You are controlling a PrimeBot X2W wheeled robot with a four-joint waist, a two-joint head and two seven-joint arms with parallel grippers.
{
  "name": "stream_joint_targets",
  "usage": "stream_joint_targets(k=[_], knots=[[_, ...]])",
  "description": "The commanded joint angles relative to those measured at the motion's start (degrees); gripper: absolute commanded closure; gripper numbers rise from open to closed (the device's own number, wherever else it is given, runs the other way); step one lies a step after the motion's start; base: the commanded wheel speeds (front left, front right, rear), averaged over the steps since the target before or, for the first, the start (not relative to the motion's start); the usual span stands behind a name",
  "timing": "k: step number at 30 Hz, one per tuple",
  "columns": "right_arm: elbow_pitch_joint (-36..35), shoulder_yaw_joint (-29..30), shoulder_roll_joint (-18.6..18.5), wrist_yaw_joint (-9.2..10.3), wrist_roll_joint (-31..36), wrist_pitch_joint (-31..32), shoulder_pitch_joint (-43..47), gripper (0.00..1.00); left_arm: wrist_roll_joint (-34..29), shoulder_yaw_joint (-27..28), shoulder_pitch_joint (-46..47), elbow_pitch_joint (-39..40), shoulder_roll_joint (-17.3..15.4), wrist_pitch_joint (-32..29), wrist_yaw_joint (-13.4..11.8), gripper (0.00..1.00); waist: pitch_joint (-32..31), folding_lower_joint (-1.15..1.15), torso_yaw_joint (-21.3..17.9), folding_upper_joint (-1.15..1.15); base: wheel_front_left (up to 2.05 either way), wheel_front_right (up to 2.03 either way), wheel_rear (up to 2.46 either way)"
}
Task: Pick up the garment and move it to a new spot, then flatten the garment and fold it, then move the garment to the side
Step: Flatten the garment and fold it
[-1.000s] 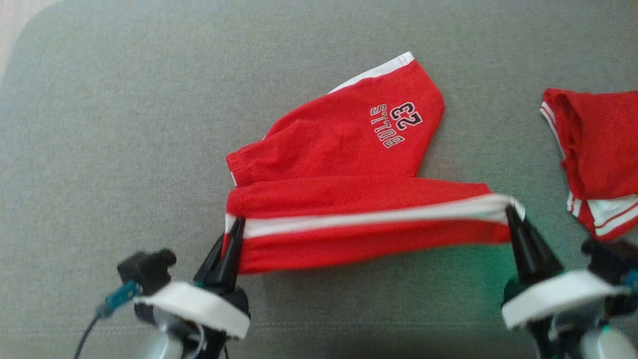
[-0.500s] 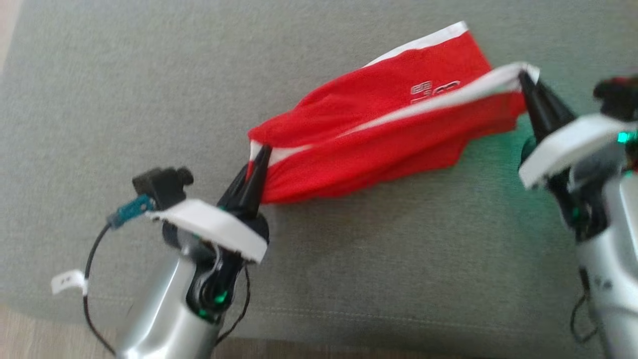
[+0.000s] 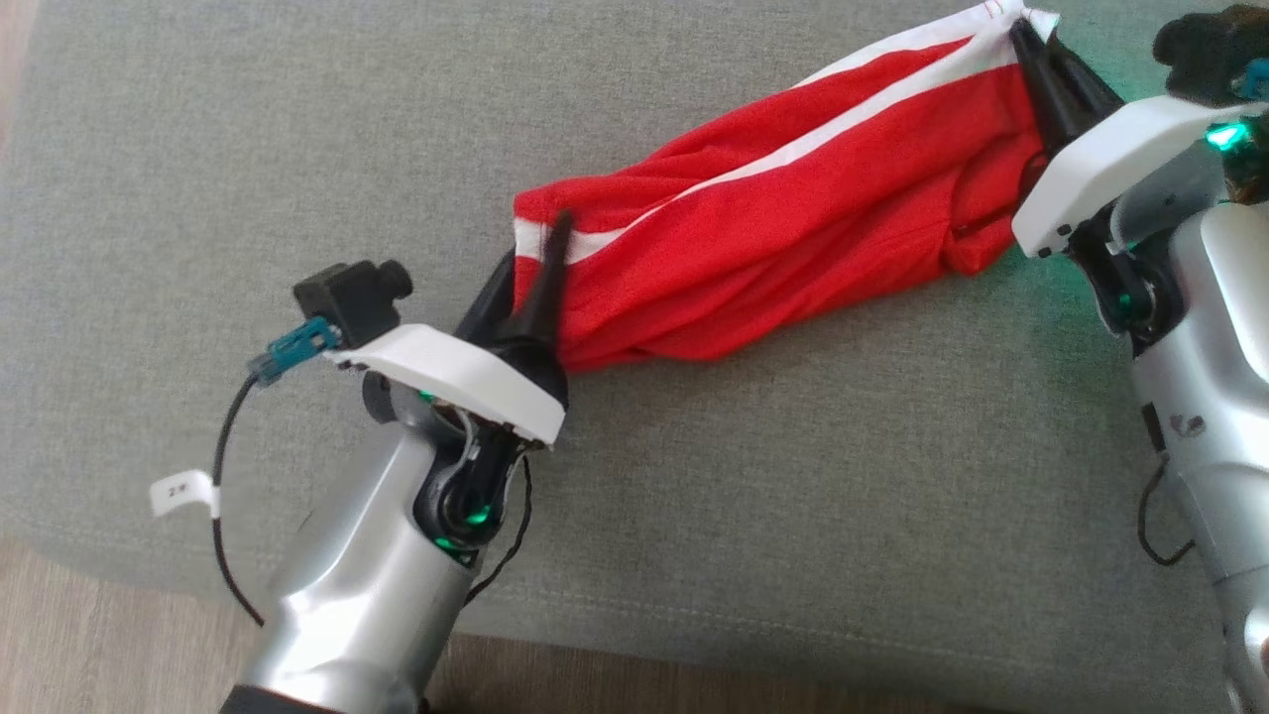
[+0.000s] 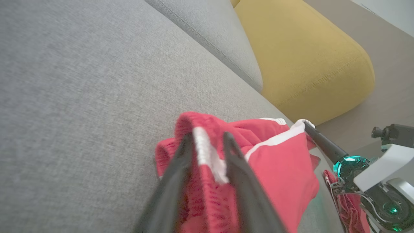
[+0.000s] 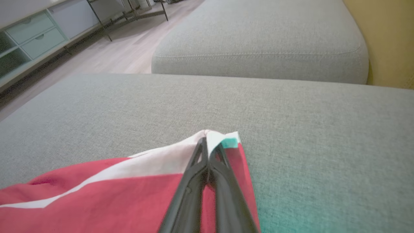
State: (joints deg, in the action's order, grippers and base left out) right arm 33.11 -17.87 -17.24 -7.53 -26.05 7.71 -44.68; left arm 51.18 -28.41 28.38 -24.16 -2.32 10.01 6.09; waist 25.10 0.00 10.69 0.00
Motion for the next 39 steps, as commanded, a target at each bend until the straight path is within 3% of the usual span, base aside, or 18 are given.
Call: stream_joint_targets(k=[1, 4, 9, 17, 29, 39], knots=[[-1.21, -0.71, 0.09, 0.04, -0.31, -1.33, -0.89, 0.00, 0.33, 1.09, 1.56, 1.07, -0.58, 0.67, 0.15, 0.00, 0.05, 0.00, -0.04, 0.00, 0.00, 0.00, 0.00], [1.27, -1.12, 0.52, 0.04, -0.86, -5.35, -1.73, 0.00, -0.11, -0.32, 2.64, -0.67, -0.57, 2.11, -0.21, 0.00, 0.12, 0.00, -0.26, 0.00, 0.00, 0.00, 0.00], [3.66, -0.49, 1.00, 0.04, 0.01, -12.92, -1.21, 0.00, -7.44, -0.46, 3.05, -1.17, -1.66, 4.63, -3.00, 0.00, -0.80, 0.00, -1.05, 0.00, 0.00, 0.00, 0.00], [-3.64, 4.30, 2.81, 0.04, 6.48, -19.99, 7.14, 0.00, -19.67, 7.17, -4.39, 8.85, -4.40, 4.96, -8.02, 0.00, -4.11, 0.00, -3.69, 0.00, 0.00, 0.00, 0.00], [-22.63, 11.92, 7.68, 0.04, 12.72, -15.14, 27.14, 0.00, -31.11, 14.20, -15.34, 18.02, -7.77, 4.98, -9.93, 0.00, -9.76, 0.00, -7.38, 0.00, 0.00, 0.00, 0.00], [-31.26, 14.40, 10.30, 0.04, 13.98, -10.76, 36.64, 0.00, -33.96, 15.34, -20.90, 20.14, -8.21, 4.98, -10.40, 0.00, -12.72, 0.00, -7.94, 0.00, 0.00, 0.00, 0.00]])
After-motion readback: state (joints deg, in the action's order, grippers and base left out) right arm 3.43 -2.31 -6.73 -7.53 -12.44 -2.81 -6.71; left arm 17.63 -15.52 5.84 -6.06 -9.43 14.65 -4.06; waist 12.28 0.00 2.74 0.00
